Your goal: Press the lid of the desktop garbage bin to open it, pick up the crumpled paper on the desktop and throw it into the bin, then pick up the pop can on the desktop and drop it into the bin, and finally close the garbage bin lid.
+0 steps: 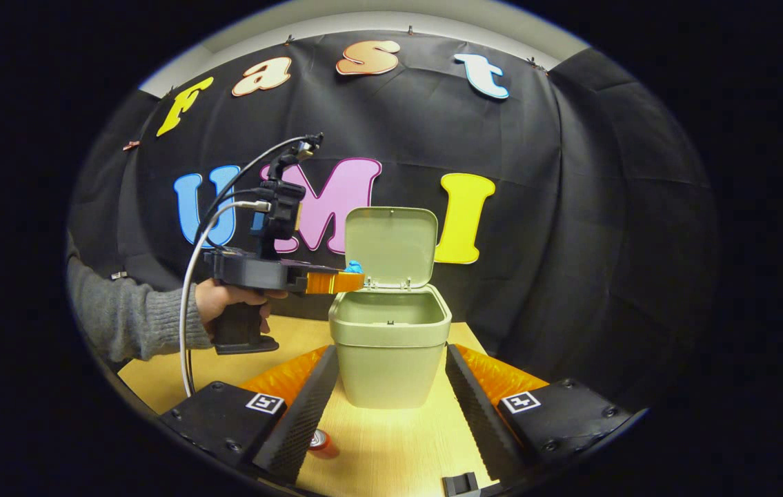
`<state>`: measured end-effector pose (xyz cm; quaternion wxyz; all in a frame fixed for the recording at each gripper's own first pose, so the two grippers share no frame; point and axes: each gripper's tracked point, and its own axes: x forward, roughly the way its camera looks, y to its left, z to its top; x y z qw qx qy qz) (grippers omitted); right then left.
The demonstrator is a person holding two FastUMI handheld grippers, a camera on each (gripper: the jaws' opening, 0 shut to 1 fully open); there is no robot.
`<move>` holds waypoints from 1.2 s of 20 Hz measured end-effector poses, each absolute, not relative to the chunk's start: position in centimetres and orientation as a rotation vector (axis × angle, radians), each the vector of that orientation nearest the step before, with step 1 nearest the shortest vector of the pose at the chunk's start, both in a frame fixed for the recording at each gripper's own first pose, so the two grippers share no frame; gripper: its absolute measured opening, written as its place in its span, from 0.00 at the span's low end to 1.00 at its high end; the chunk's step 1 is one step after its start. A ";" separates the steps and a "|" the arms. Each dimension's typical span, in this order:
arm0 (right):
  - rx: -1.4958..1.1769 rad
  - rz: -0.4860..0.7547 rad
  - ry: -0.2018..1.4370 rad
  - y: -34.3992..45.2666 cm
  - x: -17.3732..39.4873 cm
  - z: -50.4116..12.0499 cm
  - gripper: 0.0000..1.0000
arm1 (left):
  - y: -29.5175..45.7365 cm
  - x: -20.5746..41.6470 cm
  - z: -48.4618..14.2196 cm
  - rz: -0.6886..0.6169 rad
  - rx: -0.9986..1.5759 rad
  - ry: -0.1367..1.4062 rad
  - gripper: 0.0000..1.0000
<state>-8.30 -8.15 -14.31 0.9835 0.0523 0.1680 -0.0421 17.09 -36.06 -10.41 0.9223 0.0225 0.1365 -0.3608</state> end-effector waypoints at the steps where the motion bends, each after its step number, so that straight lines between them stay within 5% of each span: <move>1: 0.105 -0.092 0.339 -8.5 -8.5 -14.4 0.98 | -36.3 17.3 -10.8 -0.741 0.055 0.287 0.39; 4: 0.109 -0.117 0.342 -9.3 -8.8 -14.5 0.98 | -36.8 18.1 -11.6 -0.734 0.071 0.301 0.35; 10: 0.120 -0.141 0.340 -10.1 -8.7 -14.7 0.98 | -37.3 18.4 -12.9 -0.743 0.082 0.333 0.46; 12: 0.116 -0.139 0.341 -10.1 -8.5 -14.4 0.98 | -37.5 18.5 -13.0 -0.748 0.076 0.338 0.59; 15: 0.120 -0.133 0.345 -10.0 -8.4 -14.5 0.98 | -37.2 18.8 -13.2 -0.732 0.076 0.341 0.94; 16: 0.122 -0.130 0.346 -9.8 -8.5 -14.6 0.98 | -37.0 18.7 -13.1 -0.726 0.077 0.340 0.96; 24: 0.142 -0.083 0.360 -8.1 -8.2 -15.2 0.98 | -33.2 17.4 -9.7 -0.674 0.028 0.261 0.98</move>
